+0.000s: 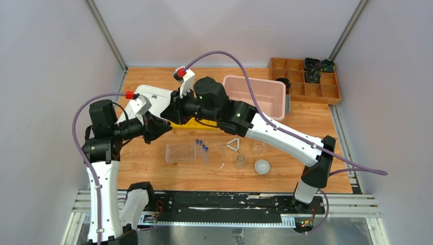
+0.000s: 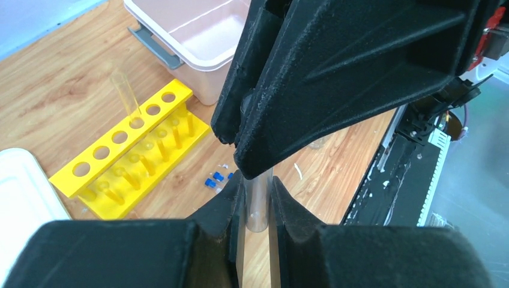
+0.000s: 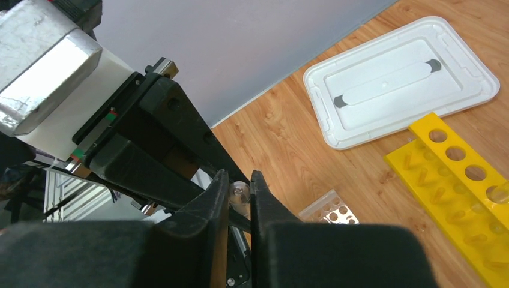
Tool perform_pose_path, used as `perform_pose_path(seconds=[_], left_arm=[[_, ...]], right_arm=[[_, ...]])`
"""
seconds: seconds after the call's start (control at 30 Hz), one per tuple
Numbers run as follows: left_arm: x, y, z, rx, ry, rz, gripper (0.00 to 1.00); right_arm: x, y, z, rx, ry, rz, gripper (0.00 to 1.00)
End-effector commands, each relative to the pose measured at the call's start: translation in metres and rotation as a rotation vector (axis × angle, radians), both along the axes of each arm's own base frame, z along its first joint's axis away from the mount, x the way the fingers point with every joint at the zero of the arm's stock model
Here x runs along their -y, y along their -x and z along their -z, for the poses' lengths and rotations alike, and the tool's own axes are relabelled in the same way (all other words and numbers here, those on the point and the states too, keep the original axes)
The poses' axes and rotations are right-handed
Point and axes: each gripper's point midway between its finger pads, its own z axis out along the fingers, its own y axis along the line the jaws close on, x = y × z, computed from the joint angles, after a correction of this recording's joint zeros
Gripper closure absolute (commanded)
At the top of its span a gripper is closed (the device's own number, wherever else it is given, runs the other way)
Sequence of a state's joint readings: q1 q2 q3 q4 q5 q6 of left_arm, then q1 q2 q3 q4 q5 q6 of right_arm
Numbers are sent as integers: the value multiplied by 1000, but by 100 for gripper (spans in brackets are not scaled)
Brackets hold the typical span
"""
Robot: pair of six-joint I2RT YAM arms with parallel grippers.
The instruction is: Organize the chemistry lab equipment
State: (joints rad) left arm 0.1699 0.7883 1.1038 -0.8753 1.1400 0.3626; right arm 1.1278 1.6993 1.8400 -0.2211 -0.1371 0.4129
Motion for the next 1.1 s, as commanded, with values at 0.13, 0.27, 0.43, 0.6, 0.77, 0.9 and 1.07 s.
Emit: perform_pose_path(seconds=[0.13,0.27,0.43,0.6,0.77,0.9,1.07], left_arm=[[-8,-11,12,-69,-7,-71,0],[-22,-32,27,-189,-19,-182,0],[-45,-67,48,-349,-26,-371,0],[-74,-93,67,-420,-67,-564,0],[-91,-102,80,-456,-90,-658,0],[-108,-109,91,-501,-90,-743,0],[-129,-115,106,-546,-121,-821,0]], right_arm=[[6,-22,3,85,81,90,100],[18,-55,21,89,155,158,100],[21,-92,57,98,257,215,100],[9,-116,98,110,345,233,100],[-5,-138,136,97,392,250,100],[-14,-152,159,93,407,266,100],[-15,-166,182,96,423,299,100]])
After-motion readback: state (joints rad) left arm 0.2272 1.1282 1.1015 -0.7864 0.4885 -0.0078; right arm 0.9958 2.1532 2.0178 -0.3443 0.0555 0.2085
